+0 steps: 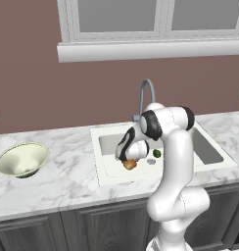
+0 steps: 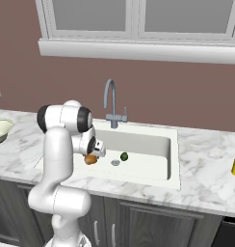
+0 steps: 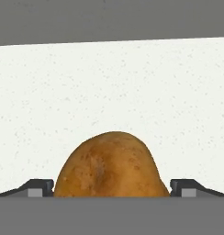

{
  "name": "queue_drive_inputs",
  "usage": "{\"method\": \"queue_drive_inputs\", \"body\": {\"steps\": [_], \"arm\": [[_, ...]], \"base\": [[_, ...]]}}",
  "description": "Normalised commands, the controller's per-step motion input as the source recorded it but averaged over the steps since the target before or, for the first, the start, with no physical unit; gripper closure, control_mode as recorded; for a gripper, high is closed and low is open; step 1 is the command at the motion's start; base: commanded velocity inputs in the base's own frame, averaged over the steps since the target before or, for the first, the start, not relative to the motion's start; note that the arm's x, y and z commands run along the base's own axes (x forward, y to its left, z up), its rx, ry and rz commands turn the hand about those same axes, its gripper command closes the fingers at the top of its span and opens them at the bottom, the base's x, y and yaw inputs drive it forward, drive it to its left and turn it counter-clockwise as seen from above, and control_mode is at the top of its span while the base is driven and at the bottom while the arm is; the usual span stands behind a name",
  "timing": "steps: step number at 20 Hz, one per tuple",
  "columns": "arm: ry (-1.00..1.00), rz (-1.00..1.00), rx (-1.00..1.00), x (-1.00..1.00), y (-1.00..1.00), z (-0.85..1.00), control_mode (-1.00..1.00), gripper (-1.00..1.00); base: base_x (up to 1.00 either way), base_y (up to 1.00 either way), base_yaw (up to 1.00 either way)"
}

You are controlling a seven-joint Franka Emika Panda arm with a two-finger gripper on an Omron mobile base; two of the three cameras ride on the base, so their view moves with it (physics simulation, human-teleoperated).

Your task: Remove the potato and avocado from the sink. Then move the bowl and cup from the counter to the sink for washing.

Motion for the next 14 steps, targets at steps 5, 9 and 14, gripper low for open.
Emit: {"method": "queue_drive_inputs", "body": {"steps": [5, 9, 14], "arm": [[-0.02, 0.0, 0.0, -0.14, -0.02, 0.1, -1.0, -1.0], [-0.05, 0.0, 0.0, -0.13, -0.04, 0.16, -1.0, -1.0], [-0.09, 0.0, 0.0, -0.13, -0.05, 0.21, -1.0, -1.0]], "base": [[0.0, 0.0, 0.0], [0.0, 0.0, 0.0], [0.0, 0.0, 0.0]]}}
